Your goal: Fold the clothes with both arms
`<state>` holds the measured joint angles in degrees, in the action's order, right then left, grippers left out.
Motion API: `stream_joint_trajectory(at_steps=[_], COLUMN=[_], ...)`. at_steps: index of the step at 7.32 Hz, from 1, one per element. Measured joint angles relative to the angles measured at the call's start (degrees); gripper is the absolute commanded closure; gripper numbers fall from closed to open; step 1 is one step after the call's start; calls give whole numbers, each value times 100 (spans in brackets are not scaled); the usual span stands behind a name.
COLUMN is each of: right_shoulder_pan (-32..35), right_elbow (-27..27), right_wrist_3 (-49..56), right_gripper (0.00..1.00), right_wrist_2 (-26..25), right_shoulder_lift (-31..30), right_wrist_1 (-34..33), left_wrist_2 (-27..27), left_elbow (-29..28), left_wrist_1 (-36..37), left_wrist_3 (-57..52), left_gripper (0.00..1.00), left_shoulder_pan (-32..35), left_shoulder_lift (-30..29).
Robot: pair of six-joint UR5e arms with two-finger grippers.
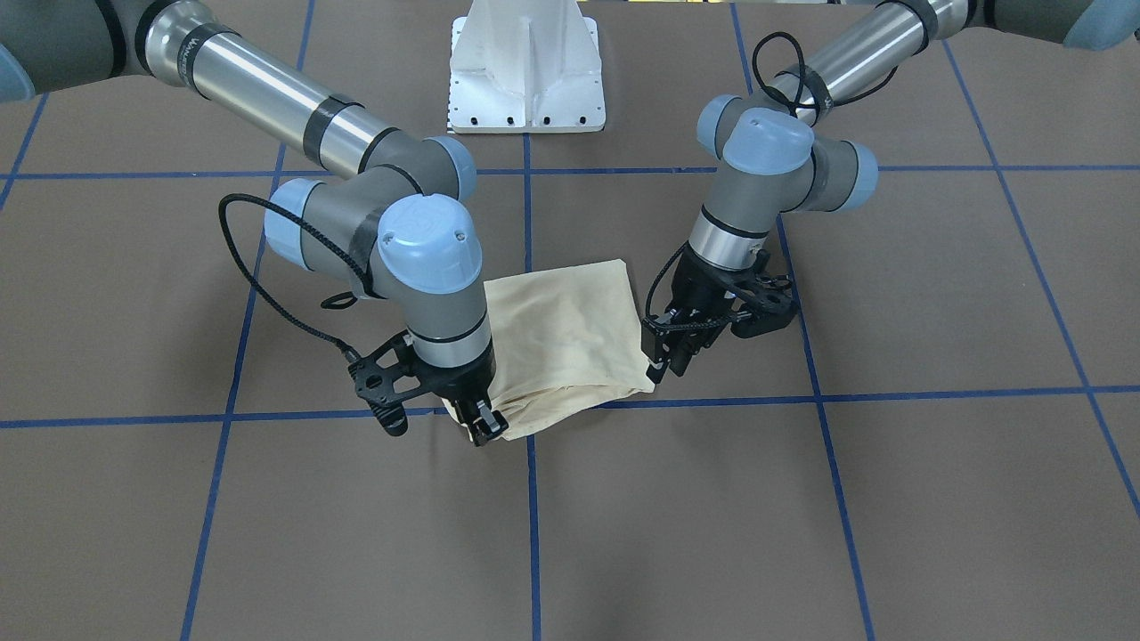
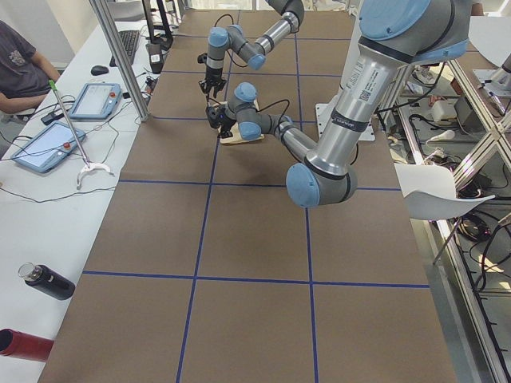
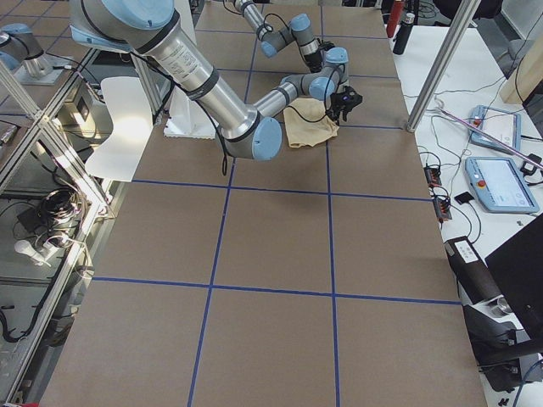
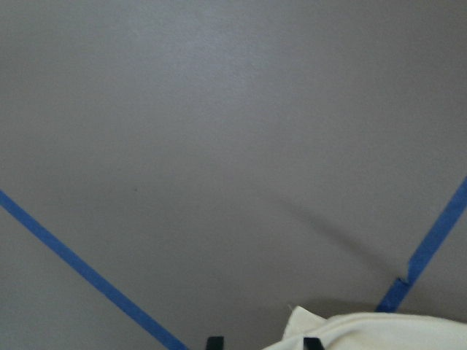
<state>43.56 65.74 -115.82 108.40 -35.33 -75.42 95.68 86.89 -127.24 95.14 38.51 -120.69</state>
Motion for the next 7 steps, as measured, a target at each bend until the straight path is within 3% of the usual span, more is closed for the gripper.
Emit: stream_joint_trajectory(at_steps=[3, 5, 7], right_shoulder_pan=[820, 1314, 2053], right_elbow=[26, 702, 1330], right_wrist_3=[889, 2048, 3893], right_gripper=[0, 0, 0], right_wrist_2=[790, 1224, 1772], right_shoulder_lift=[-213, -1126, -2152], right_wrist_1=[11, 1, -6], left_wrist_2=[870, 1389, 2136], left_elbow=[185, 669, 1317], left_wrist_1=[-8, 12, 18], left_wrist_3=[-664, -1777, -3374], left_gripper=[0, 0, 0], left_shoulder_pan=[598, 955, 1514], left_shoulder_lift=[77, 542, 1439])
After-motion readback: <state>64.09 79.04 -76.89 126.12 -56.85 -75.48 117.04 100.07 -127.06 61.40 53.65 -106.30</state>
